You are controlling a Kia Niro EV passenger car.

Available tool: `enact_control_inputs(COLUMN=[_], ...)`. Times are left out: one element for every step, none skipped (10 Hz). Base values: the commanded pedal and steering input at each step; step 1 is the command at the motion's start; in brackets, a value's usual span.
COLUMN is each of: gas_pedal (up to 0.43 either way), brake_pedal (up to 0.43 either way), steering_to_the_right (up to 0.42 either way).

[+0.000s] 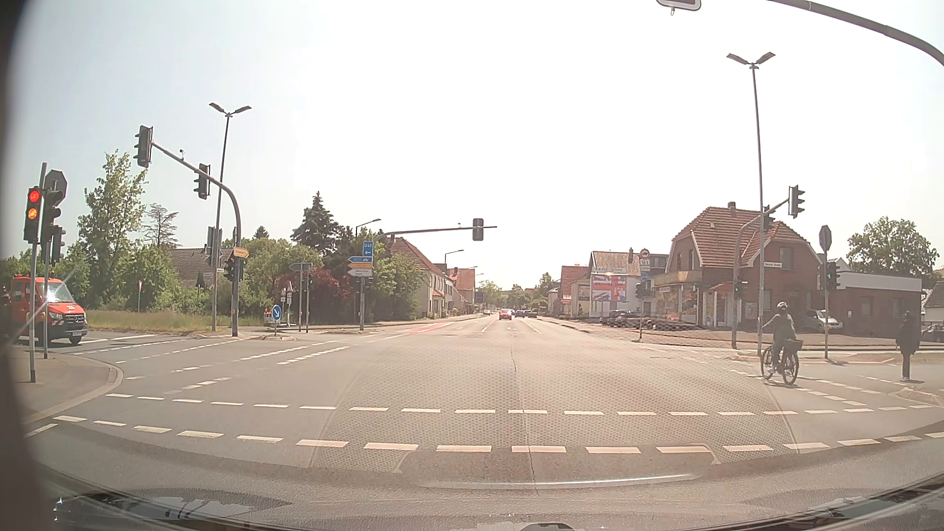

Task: Follow the waypoints while adhering to traffic rules and regulations

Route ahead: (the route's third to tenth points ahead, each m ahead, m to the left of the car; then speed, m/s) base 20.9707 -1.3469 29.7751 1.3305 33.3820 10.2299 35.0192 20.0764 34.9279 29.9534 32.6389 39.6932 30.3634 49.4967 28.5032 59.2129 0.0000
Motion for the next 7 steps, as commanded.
enact_control_inputs(gas_pedal=[0.000, 0.000, 0.000, 0.000, 0.000, 0.000, 0.000], brake_pedal=[0.262, 0.262, 0.262, 0.262, 0.262, 0.262, 0.262], steering_to_the_right=[0.019, 0.019, 0.019, 0.019, 0.019, 0.019, 0.019])
